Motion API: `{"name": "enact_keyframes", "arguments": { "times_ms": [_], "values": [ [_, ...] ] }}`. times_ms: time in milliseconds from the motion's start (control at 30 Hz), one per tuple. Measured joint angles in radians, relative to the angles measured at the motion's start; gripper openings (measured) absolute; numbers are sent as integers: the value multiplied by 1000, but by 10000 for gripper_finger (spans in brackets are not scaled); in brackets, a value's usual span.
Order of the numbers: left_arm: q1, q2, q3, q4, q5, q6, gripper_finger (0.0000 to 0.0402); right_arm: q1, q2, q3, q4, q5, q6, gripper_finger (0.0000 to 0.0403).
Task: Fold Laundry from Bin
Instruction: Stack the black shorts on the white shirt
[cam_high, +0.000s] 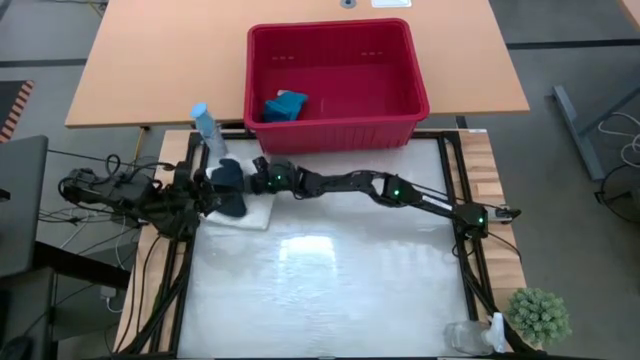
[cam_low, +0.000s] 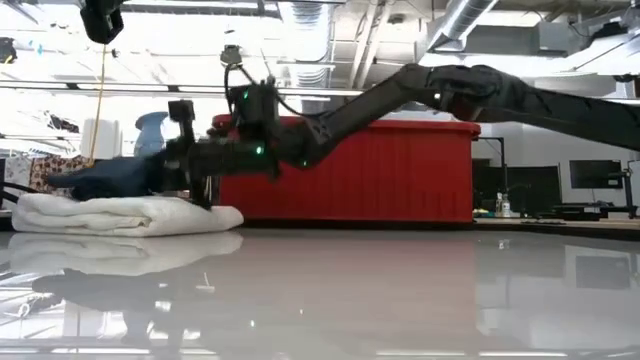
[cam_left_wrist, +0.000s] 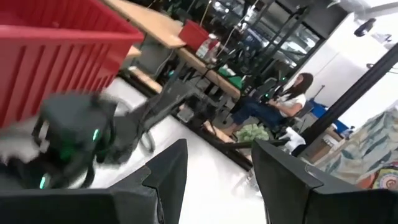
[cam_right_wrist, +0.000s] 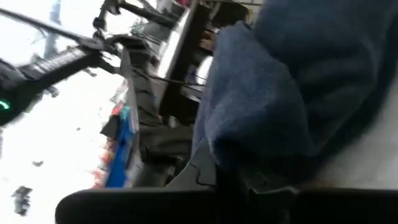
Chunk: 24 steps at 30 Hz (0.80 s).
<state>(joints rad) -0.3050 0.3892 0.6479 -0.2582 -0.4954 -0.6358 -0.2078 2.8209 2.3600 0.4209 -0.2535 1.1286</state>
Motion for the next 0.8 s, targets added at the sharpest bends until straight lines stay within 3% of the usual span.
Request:
{"name": "enact_keyframes", "arguments": {
  "times_ms": [233, 567, 800],
  "values": [
    [0, 13, 0, -54, -34, -81, 169, 0, -22, -2, -72, 21, 21, 31],
    [0, 43, 0, -355, -207, -319, 169, -6, -215, -4, -613, 232, -375, 31],
    [0, 125, -50, -371, -265, -398, 169, -11, -214, -15, -757, 216, -388, 83]
  ]
}}
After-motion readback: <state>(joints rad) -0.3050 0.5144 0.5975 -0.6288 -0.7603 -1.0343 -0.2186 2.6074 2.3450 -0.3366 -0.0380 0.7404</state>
